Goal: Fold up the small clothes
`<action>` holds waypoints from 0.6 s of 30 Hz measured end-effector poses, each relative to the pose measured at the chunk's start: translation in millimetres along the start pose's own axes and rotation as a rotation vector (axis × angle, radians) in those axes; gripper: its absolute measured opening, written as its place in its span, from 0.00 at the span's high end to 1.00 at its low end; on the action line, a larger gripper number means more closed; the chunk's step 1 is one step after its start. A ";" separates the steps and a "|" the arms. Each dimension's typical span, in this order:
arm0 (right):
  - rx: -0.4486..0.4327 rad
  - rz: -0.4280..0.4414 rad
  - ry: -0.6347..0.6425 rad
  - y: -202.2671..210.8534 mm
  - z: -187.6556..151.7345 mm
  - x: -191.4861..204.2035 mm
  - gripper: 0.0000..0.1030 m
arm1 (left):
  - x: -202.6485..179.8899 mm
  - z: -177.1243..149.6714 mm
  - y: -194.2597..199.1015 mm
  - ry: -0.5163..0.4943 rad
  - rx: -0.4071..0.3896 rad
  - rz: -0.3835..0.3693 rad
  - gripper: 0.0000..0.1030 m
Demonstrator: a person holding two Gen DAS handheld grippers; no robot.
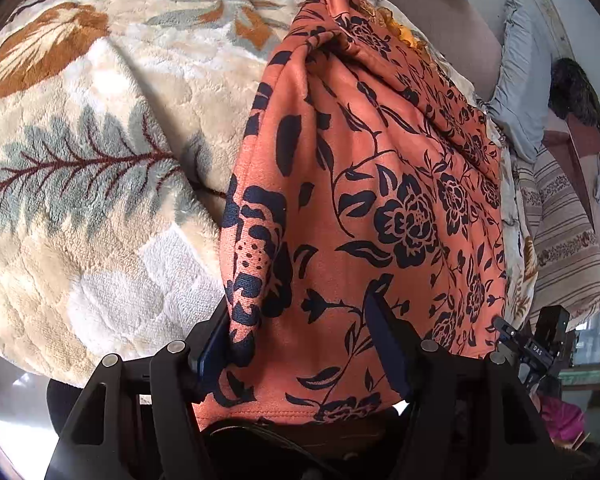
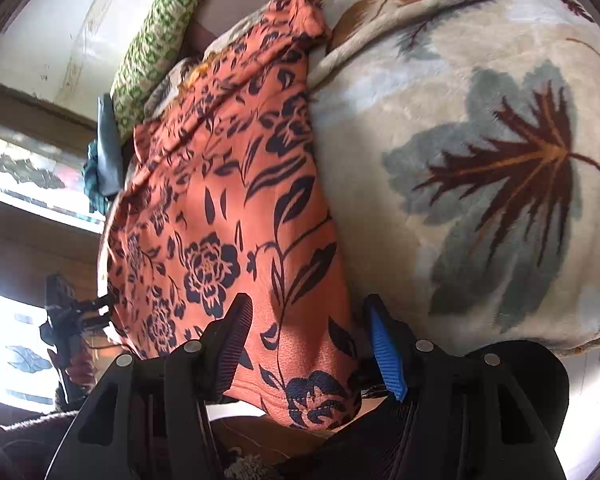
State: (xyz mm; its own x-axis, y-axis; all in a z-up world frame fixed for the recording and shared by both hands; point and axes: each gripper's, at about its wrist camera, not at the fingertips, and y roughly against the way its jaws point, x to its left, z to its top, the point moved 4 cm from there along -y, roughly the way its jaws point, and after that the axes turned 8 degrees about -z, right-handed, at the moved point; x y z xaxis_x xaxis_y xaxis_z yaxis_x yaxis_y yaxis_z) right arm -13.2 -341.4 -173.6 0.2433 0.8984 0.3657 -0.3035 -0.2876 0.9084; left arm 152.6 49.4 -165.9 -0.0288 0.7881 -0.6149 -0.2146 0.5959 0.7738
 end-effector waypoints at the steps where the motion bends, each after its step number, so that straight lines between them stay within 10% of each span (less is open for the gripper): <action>1: 0.000 -0.011 0.041 -2.2 -2.6 5.8 0.44 | -2.7 -1.9 -0.5 -0.019 -0.001 -0.003 0.47; 2: -0.009 -0.025 0.098 -1.3 -5.1 13.0 0.50 | -4.3 -3.7 -1.4 -0.034 -0.002 -0.002 0.55; 4: 0.030 -0.012 0.184 -3.7 -13.3 24.3 0.92 | -3.4 -7.0 -3.0 -0.047 0.002 0.008 0.74; 8: 0.064 0.002 0.153 -6.1 -15.1 15.7 0.92 | 9.9 -6.5 1.3 0.028 -0.005 -0.053 0.87; 18: 0.008 0.496 -0.183 22.0 20.4 30.5 0.92 | -29.2 23.7 33.0 0.053 -0.126 -0.336 0.91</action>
State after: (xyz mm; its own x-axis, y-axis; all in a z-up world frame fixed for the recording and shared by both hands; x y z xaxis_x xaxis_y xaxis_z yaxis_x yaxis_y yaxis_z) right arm 6.4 -327.1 -138.3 0.2296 0.5813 0.7806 -0.4164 -0.6663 0.6186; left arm 169.5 49.7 -118.9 0.0142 0.5400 -0.8415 -0.3396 0.7942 0.5039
